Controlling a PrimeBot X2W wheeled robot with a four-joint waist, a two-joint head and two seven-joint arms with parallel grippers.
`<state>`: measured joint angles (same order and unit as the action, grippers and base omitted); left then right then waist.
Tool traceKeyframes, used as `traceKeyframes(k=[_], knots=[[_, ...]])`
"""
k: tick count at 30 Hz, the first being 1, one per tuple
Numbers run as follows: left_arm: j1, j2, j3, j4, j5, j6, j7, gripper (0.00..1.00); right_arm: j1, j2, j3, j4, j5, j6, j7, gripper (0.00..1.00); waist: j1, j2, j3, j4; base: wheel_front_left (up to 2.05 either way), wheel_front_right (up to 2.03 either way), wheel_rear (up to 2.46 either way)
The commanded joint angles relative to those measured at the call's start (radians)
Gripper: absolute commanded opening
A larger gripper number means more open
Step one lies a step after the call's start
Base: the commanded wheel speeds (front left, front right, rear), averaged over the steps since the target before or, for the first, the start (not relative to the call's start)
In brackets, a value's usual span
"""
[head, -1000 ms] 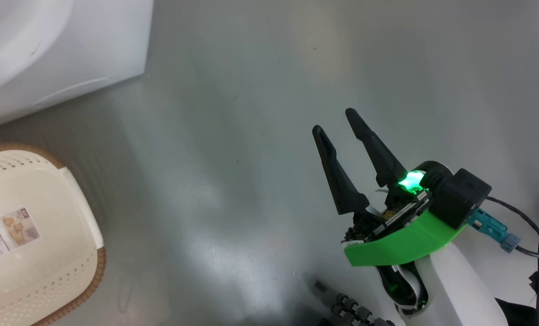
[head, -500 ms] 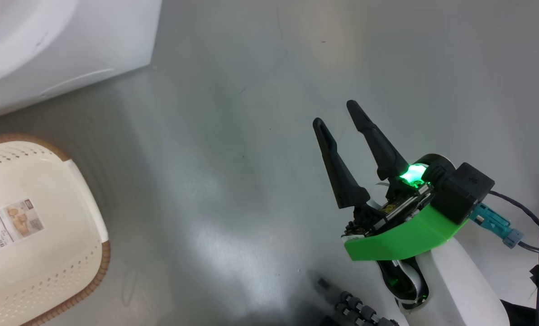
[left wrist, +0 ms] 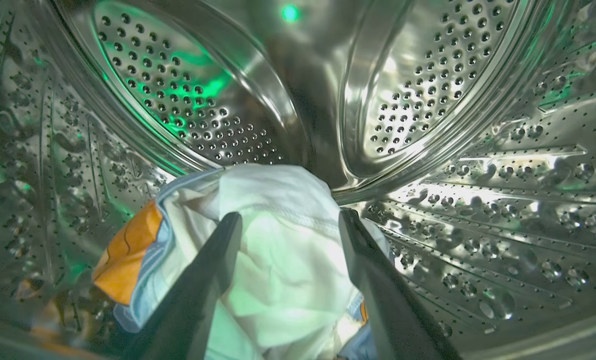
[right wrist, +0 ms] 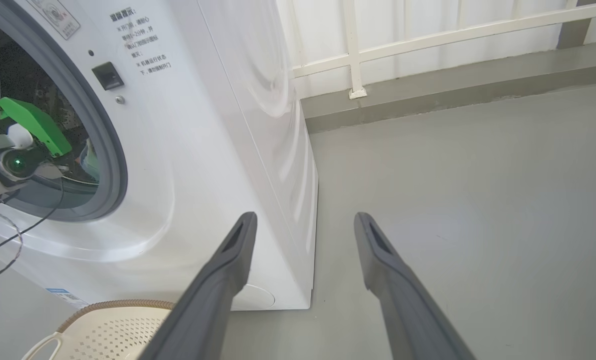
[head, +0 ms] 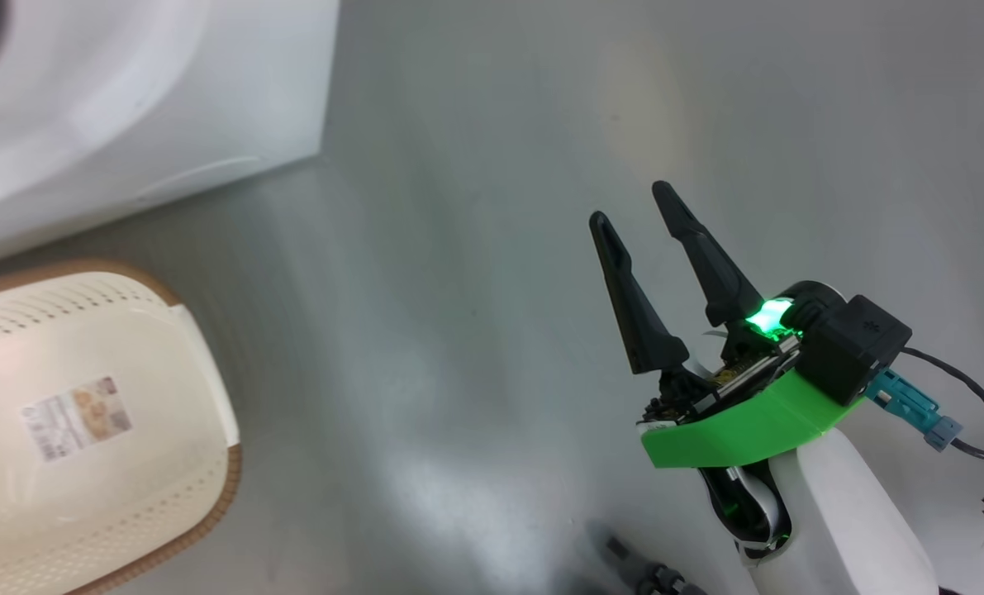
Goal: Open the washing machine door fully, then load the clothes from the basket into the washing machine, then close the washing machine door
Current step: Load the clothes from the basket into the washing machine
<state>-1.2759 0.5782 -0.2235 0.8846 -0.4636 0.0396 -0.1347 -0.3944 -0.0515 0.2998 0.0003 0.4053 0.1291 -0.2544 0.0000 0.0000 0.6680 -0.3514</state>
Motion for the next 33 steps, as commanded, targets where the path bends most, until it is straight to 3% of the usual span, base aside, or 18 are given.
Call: traceKeyframes(k=[1,11,24,33], knots=[[0.034,0.043,0.017,-0.024,-0.009,-0.005,-0.014,1.00,0.029,0.001,0.010,-0.017,-0.016,0.002,-0.007,1.00,0.0000,0.0000,-0.040,0.033,0.00,0.00,0.00],[0.354,-0.026,0.051,-0.214,-0.056,0.040,-0.112,1.00,0.087,0.001,-0.038,0.013,-0.060,0.002,-0.007,1.00,0.0000,0.0000,-0.166,0.112,0.00,0.00,0.00],[0.900,-0.124,0.082,-0.733,-0.037,0.204,-0.126,1.00,0.166,0.001,-0.113,0.044,-0.136,0.002,-0.007,1.00,0.0000,0.0000,-0.326,0.215,0.00,0.00,0.00],[1.154,-0.175,0.032,-0.909,-0.017,0.273,-0.123,1.00,0.228,0.001,-0.148,0.066,-0.178,0.002,0.004,1.00,0.0000,0.0000,-0.443,0.279,0.00,0.00,0.00]])
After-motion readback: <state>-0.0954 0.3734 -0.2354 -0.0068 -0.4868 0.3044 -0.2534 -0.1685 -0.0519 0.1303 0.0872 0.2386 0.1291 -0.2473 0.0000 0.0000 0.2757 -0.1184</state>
